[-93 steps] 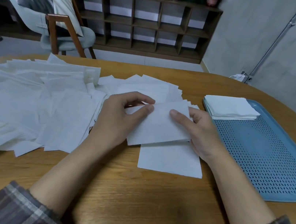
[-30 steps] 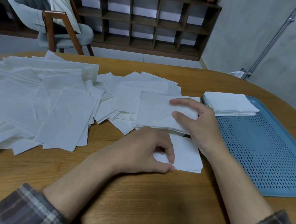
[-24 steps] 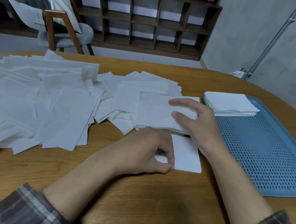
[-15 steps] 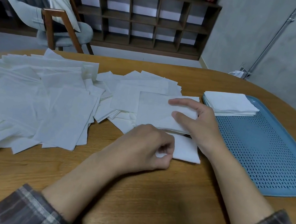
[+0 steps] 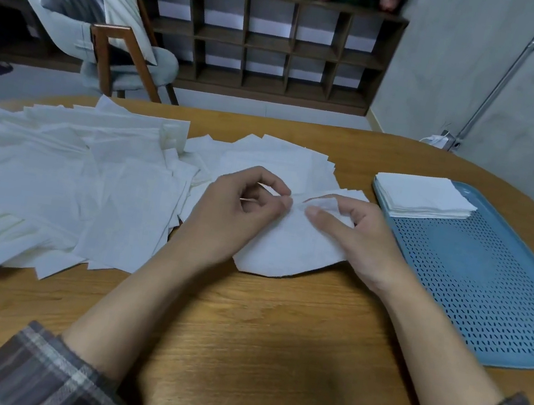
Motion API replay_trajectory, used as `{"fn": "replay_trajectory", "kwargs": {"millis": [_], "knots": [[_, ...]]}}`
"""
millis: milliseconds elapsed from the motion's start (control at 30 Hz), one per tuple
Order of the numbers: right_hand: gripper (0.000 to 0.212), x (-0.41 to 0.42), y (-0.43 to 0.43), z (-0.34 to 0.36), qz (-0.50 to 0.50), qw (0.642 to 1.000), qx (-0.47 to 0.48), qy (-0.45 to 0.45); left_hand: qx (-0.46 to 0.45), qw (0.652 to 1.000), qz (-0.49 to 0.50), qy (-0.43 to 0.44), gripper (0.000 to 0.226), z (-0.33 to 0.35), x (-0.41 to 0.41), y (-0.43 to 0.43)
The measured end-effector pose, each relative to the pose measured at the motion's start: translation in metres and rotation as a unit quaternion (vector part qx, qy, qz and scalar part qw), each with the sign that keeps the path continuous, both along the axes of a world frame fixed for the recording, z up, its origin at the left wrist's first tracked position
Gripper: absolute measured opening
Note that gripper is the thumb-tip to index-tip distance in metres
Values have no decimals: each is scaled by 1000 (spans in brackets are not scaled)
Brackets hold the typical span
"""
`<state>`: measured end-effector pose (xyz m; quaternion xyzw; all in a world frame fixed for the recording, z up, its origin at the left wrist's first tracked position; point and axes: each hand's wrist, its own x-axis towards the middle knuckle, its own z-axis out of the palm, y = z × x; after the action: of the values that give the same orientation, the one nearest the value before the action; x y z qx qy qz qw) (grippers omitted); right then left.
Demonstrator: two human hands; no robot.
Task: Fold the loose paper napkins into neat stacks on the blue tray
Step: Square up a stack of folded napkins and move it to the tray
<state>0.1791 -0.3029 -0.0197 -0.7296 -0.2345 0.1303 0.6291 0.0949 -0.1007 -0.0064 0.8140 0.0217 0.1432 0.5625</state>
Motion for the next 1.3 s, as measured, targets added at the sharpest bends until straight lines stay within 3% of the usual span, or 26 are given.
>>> {"fn": "replay_trajectory", "kwargs": {"millis": [100,200,433,733,867,1100,1233,1300], "knots": [[13,2,1,0,-23,999,27,24,21,999,26,-9,18,-2,2,2],[16,3,1,0,-1,999,31,31,2,999,45,-21,15,-3,3,4],[50,2,4,-2,48,999,16,4,10,998,55,-18,12,-5,6,5],[65,1,3,-2,72,997,23,-21,47,995,77,-46,8,-9,6,3],[70,0,0,-1,93,994,57,-11,30,999,25,-29,13,-4,4,2],[58,6,1,-3,2,996,83,-27,-30,999,27,18,17,-7,7,11],[45,7,-2,-2,36,993,114,-12,-26,998,59,-10,23,-9,9,11],[33,8,-3,-3,45,995,76,-44,-27,997,65,-34,25,-9,9,9]]}}
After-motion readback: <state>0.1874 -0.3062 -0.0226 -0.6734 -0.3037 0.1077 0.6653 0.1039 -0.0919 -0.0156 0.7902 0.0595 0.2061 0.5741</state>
